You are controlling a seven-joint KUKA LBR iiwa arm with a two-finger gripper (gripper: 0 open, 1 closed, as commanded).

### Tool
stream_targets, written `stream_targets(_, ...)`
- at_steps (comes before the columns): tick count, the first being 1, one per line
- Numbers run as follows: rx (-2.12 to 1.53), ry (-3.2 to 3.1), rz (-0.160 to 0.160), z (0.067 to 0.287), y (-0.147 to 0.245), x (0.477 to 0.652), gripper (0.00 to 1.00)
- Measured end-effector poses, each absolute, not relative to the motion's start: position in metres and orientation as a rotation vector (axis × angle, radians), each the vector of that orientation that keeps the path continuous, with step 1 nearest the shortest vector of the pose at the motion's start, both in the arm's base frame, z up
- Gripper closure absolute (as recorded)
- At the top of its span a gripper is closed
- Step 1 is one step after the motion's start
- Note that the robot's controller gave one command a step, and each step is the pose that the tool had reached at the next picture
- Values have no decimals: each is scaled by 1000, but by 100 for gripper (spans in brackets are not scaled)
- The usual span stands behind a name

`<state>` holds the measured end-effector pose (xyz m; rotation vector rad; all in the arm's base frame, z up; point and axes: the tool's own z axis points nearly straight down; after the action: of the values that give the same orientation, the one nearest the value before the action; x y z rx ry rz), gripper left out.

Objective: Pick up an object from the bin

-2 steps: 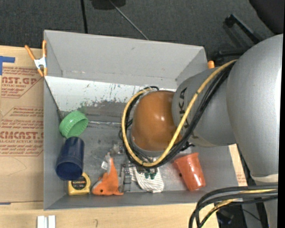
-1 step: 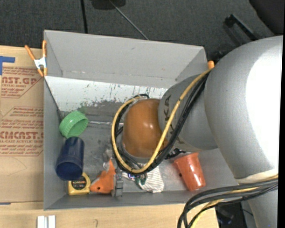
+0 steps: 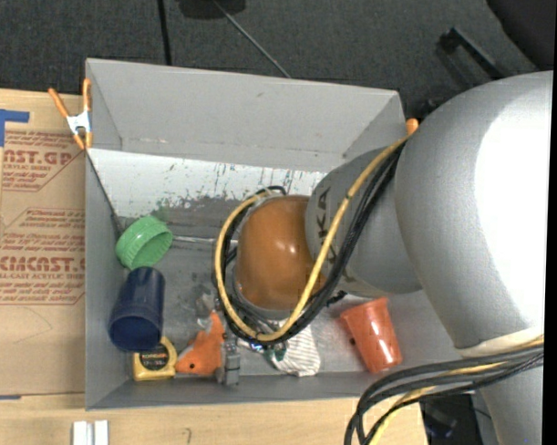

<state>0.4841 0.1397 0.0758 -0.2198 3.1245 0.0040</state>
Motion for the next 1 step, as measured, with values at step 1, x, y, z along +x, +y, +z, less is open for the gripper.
stream_targets(1, -50, 3144, 0, 70, 143, 481, 100)
